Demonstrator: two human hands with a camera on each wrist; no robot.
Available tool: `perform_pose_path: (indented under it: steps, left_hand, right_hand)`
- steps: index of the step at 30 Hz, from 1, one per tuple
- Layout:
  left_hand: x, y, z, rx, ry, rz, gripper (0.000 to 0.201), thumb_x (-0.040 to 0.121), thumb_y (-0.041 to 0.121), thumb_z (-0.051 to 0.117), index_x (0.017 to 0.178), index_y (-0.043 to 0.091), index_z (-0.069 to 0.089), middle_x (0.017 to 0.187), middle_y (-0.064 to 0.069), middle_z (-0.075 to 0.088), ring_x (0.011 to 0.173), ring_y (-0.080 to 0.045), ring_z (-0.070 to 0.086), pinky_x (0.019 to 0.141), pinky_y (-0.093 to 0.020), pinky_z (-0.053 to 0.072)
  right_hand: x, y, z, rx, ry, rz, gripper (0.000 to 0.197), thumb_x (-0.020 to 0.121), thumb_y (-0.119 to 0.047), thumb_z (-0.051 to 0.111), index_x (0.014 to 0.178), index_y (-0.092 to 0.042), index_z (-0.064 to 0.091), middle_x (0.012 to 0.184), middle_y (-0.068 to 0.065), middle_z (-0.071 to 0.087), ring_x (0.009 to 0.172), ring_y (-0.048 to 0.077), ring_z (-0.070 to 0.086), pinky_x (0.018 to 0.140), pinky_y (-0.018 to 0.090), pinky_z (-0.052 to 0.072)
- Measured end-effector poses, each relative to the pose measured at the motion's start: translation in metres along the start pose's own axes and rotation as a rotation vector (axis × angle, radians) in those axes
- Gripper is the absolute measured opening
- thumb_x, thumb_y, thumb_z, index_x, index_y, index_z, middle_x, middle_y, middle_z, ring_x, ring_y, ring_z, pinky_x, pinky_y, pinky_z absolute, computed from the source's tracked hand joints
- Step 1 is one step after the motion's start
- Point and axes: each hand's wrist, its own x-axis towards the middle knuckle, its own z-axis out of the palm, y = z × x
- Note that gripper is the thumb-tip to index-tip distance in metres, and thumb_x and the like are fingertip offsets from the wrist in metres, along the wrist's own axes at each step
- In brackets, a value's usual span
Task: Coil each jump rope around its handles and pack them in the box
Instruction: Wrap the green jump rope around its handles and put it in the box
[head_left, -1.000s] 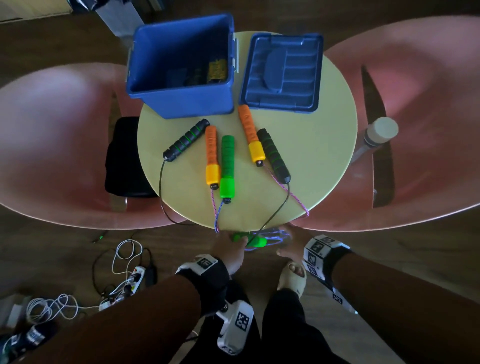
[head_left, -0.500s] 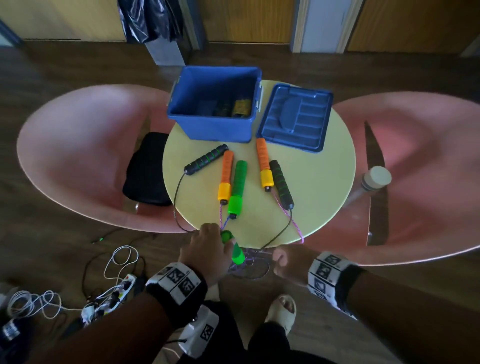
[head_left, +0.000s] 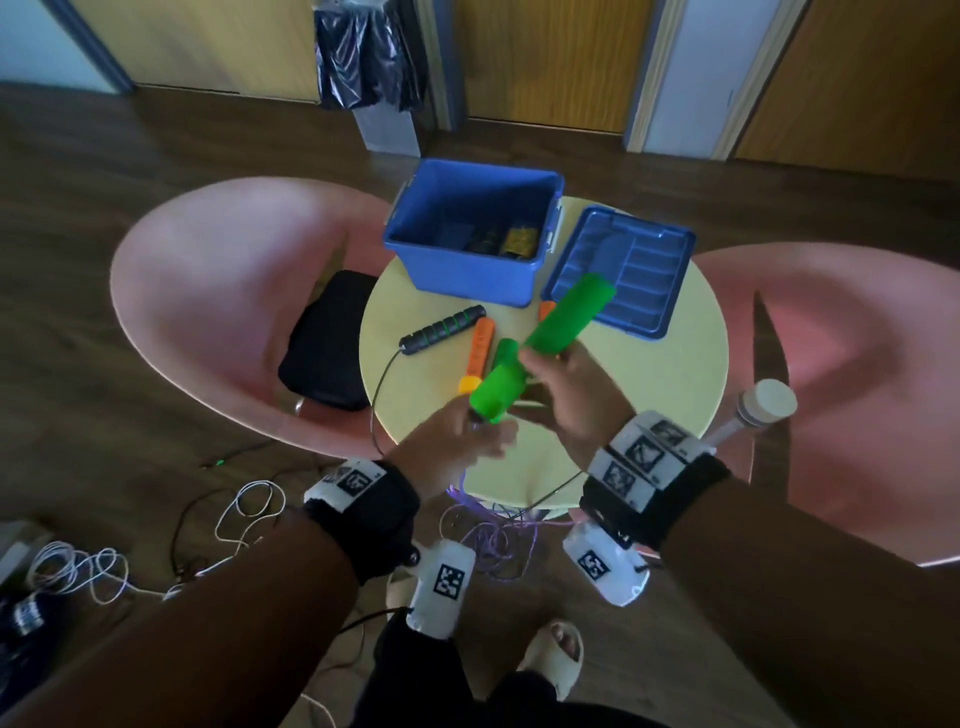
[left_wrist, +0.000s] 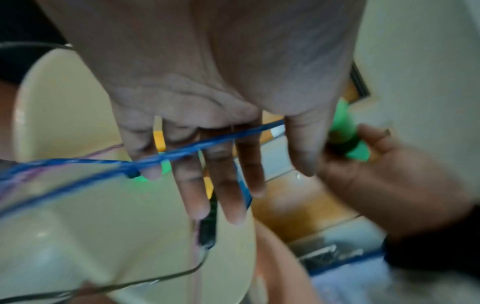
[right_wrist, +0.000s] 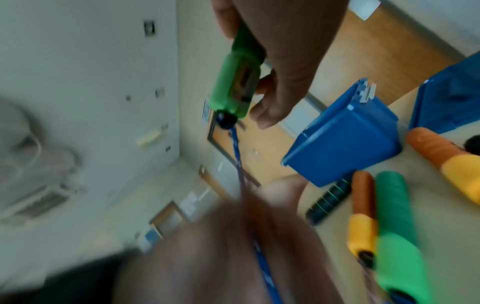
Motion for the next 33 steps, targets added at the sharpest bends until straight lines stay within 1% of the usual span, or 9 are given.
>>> perform_pose_path:
  steps: [3, 6, 10, 15, 19, 23, 27, 30, 33]
  left_hand:
    - [-0.008, -0.038, 0.004, 0.281, -0.173, -0.087, 0.019, 0.089, 0.037, 0.064, 0.082, 0.02, 0.069, 0.078, 0.005, 0.073, 0.082, -0.012, 0.072, 0.082, -0.024, 0.05]
    - [-0.02, -0.073, -0.007, 0.505, -0.132, -0.198, 0.036, 0.101, 0.034, 0.053, 0.07, 0.023, 0.068, 0.071, 0.009, 0.07, 0.078, -0.004, 0.068, 0.078, -0.017, 0.044]
    - [-0.032, -0.074, -0.019, 0.71, 0.036, -0.069, 0.05, 0.099, 0.036, 0.03, 0.079, 0.005, 0.063, 0.073, -0.015, 0.063, 0.074, -0.034, 0.062, 0.069, -0.034, 0.046]
    - [-0.029, 0.003, -0.003, 0.538, 0.211, 0.069, 0.035, 0.097, 0.026, 0.054, 0.064, 0.017, 0.048, 0.052, 0.006, 0.045, 0.053, -0.012, 0.041, 0.052, -0.025, 0.03]
    - [-0.03, 0.018, -0.018, 0.461, 0.082, 0.095, 0.029, 0.094, 0.036, 0.054, 0.069, 0.022, 0.059, 0.056, 0.008, 0.05, 0.054, -0.012, 0.043, 0.056, -0.03, 0.035]
    - [-0.043, -0.018, -0.032, 0.415, 0.103, 0.034, 0.036, 0.086, 0.051, 0.052, 0.062, 0.024, 0.052, 0.054, 0.005, 0.047, 0.053, -0.009, 0.04, 0.059, -0.032, 0.035]
    - [-0.055, -0.08, -0.054, 0.643, 0.163, -0.15, 0.05, 0.077, 0.054, 0.038, 0.07, 0.008, 0.056, 0.067, -0.006, 0.062, 0.066, -0.025, 0.059, 0.068, -0.038, 0.048]
    - [-0.06, -0.084, -0.051, 0.692, 0.213, -0.103, 0.048, 0.082, 0.053, 0.035, 0.075, 0.011, 0.056, 0.066, -0.005, 0.06, 0.068, -0.023, 0.059, 0.066, -0.039, 0.046]
    - [-0.059, -0.042, -0.03, 0.669, 0.099, 0.118, 0.034, 0.093, 0.045, 0.042, 0.079, 0.016, 0.052, 0.061, 0.003, 0.055, 0.057, -0.01, 0.049, 0.059, -0.034, 0.04]
  right_hand:
    - [-0.011, -0.041, 0.001, 0.496, 0.114, -0.02, 0.013, 0.099, -0.021, 0.05, 0.098, -0.008, 0.048, 0.079, 0.009, 0.055, 0.076, 0.033, 0.065, 0.073, 0.05, 0.056]
    - [-0.02, -0.079, -0.012, 0.641, 0.183, -0.131, 0.012, 0.091, -0.02, 0.053, 0.083, -0.013, 0.047, 0.07, 0.007, 0.048, 0.054, 0.023, 0.052, 0.056, 0.031, 0.048]
    - [-0.023, -0.08, -0.03, -0.03, 0.084, -0.214, 0.009, 0.071, -0.013, 0.067, 0.074, -0.017, 0.059, 0.067, 0.007, 0.055, 0.043, 0.023, 0.052, 0.046, 0.025, 0.041]
    - [-0.045, -0.022, -0.004, -0.889, -0.497, 0.225, 0.05, 0.089, -0.005, 0.064, 0.122, -0.034, 0.04, 0.065, 0.005, 0.065, 0.048, 0.017, 0.061, 0.051, 0.028, 0.05]
    - [-0.041, -0.013, 0.004, -0.548, -0.477, 0.307, 0.007, 0.092, -0.005, 0.059, 0.097, -0.008, 0.057, 0.066, 0.006, 0.066, 0.045, 0.019, 0.055, 0.047, 0.026, 0.048]
    - [-0.029, -0.035, -0.004, 0.11, -0.169, 0.134, 0.011, 0.095, -0.012, 0.052, 0.088, -0.006, 0.057, 0.073, 0.006, 0.07, 0.043, 0.017, 0.057, 0.039, 0.02, 0.044]
    - [-0.023, -0.073, -0.025, 0.673, 0.036, -0.209, 0.009, 0.081, -0.02, 0.067, 0.074, -0.015, 0.068, 0.089, 0.004, 0.072, 0.08, 0.022, 0.071, 0.069, 0.031, 0.056]
    - [-0.014, -0.066, -0.026, 0.38, 0.101, -0.361, 0.034, 0.07, -0.014, 0.082, 0.097, -0.019, 0.062, 0.096, -0.005, 0.069, 0.098, 0.017, 0.067, 0.088, 0.035, 0.05]
    - [-0.013, -0.027, -0.005, -0.381, -0.224, -0.293, 0.064, 0.069, -0.028, 0.074, 0.129, -0.019, 0.054, 0.115, 0.003, 0.065, 0.095, 0.008, 0.062, 0.083, 0.024, 0.051]
